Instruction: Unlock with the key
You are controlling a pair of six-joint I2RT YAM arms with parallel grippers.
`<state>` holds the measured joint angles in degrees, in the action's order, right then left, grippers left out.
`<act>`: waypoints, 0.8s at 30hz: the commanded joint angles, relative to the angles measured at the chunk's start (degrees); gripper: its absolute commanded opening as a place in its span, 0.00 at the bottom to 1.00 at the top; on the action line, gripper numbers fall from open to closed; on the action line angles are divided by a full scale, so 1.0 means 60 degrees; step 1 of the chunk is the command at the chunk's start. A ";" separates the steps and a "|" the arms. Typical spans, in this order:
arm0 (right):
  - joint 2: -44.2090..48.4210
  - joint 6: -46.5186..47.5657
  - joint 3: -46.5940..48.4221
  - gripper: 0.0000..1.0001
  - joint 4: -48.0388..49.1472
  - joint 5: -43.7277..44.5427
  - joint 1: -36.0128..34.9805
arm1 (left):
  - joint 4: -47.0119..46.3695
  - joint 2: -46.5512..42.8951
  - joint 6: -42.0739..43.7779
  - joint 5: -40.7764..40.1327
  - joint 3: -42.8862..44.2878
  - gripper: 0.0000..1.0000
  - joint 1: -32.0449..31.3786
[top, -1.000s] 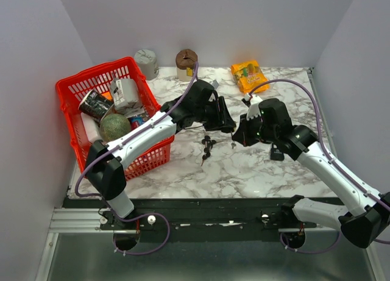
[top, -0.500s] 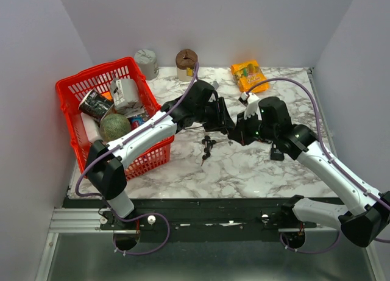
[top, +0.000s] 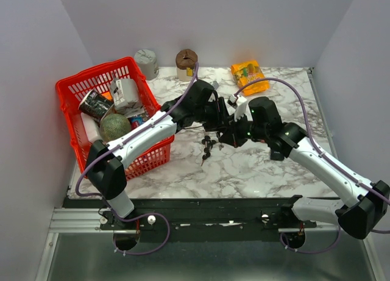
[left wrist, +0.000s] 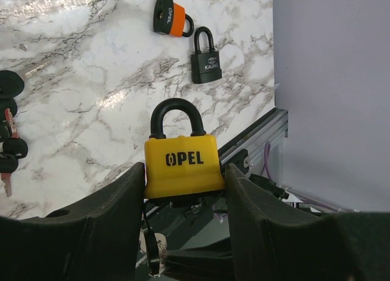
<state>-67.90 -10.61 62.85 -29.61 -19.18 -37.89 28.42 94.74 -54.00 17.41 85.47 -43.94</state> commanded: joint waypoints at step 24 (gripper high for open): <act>0.1488 -0.0122 0.0804 0.01 -0.2636 -0.0552 -0.0043 | -0.2261 -0.1200 -0.0829 -0.1611 -0.0886 0.00 -0.0118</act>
<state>-58.72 -13.78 65.28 -34.79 -19.22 -37.89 21.21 91.48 -57.30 11.81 80.64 -44.29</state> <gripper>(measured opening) 0.013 0.575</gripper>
